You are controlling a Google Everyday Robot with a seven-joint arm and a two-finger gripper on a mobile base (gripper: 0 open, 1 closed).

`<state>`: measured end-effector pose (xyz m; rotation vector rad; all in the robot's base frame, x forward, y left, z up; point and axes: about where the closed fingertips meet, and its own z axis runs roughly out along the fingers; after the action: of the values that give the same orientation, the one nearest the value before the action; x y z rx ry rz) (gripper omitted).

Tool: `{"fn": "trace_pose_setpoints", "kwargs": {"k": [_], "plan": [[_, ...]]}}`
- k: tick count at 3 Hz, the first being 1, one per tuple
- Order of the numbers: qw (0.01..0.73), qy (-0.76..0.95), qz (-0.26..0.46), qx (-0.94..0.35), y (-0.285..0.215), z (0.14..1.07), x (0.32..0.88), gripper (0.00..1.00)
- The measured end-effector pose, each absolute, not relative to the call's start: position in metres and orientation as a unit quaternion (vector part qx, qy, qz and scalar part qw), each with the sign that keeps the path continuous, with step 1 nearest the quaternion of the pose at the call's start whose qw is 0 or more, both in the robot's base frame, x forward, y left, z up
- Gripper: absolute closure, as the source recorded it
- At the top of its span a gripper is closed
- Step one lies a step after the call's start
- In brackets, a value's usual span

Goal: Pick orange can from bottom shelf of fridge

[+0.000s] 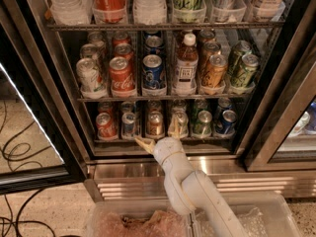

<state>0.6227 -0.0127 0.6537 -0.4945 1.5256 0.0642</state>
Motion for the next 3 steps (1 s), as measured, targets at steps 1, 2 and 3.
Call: {"fn": "trace_pose_setpoints", "kwargs": {"k": [1,2,3], "plan": [[0.7,0.676,0.031,-0.228,-0.0093,0.6606,0.6259,0.11],[0.7,0.676,0.032,-0.228,-0.0092,0.6605,0.626,0.2],[0.697,0.678,0.033,-0.231,-0.0063,0.6581,0.6293,0.19]]}}
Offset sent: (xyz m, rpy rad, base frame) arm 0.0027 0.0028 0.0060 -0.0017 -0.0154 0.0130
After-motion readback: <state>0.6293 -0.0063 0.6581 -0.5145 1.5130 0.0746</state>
